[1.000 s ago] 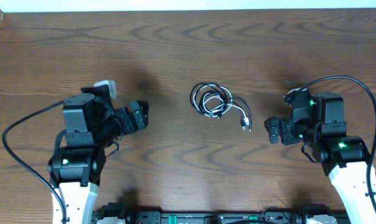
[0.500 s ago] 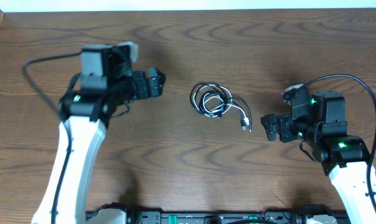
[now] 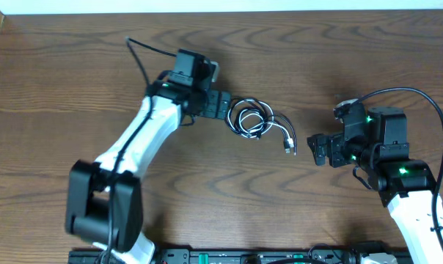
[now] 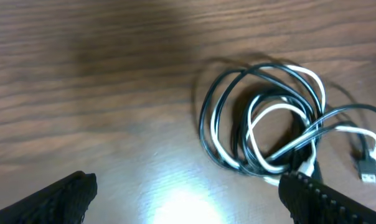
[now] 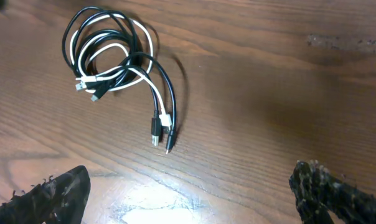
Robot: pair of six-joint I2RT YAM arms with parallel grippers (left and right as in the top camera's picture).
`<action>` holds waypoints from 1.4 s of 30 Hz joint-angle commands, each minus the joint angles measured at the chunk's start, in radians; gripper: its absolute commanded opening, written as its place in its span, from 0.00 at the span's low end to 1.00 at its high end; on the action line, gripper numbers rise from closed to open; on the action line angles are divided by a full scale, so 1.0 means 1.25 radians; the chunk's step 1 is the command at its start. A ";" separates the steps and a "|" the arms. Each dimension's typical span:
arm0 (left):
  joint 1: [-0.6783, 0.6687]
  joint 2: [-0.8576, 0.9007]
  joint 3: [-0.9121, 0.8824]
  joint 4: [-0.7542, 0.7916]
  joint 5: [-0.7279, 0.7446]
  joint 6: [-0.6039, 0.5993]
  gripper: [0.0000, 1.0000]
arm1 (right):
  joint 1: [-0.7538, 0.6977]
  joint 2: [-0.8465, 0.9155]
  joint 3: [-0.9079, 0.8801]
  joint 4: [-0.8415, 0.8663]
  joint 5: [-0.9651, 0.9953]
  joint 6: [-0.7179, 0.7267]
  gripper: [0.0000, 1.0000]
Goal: Untangle cables
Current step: 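Move the left gripper over the tangled black and white cables, then grasp the cable bundle with the left gripper and lift it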
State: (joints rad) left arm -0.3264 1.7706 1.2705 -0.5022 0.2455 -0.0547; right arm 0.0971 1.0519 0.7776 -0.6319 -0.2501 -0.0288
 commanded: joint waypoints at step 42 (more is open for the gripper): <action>-0.105 -0.045 0.009 -0.019 0.406 -0.044 0.07 | -0.003 0.055 0.016 0.137 -0.132 0.049 0.99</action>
State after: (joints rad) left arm -0.4549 1.7542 1.2747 -0.5175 0.6353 -0.1078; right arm 0.0975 1.0939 0.7788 -0.4759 -0.3679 0.0044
